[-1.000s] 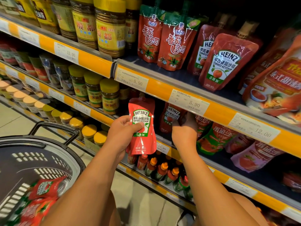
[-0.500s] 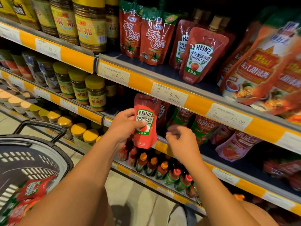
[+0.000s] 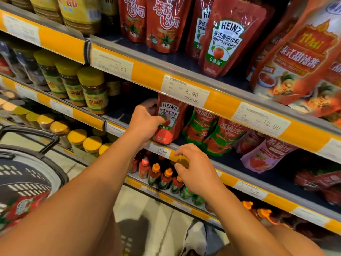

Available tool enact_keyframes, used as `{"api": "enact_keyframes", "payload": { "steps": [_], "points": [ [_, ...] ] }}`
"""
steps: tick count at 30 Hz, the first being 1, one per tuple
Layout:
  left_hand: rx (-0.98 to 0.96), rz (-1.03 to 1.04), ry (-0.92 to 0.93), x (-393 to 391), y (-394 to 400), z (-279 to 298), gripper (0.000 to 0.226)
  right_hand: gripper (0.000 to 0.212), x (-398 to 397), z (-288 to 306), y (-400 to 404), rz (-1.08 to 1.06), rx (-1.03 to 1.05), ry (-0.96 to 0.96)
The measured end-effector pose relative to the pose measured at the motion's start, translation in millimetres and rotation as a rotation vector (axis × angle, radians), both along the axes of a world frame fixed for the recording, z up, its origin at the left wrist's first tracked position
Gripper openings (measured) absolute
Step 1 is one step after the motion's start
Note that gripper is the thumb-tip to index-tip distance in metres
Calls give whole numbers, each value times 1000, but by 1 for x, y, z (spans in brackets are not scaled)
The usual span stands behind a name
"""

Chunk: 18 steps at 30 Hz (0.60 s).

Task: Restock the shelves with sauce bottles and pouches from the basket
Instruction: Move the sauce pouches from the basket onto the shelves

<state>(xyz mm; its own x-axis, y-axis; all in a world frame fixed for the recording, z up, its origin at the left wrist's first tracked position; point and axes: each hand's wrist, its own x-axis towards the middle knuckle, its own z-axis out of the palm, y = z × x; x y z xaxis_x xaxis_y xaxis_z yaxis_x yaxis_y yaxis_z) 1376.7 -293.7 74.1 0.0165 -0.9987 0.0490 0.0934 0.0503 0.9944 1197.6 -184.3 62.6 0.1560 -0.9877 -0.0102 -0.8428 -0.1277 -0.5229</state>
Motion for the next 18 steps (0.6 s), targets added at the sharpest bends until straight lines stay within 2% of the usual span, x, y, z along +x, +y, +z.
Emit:
{"api": "enact_keyframes", "payload": {
  "steps": [7,18],
  "points": [
    [-24,12,49,-10,-9,-3,44,23,-6,-11,4,26,-22,7],
    [-83,-11,-31,-25,-10,-15,43,24,-10,-13,6,50,-9,-11]
  ]
}}
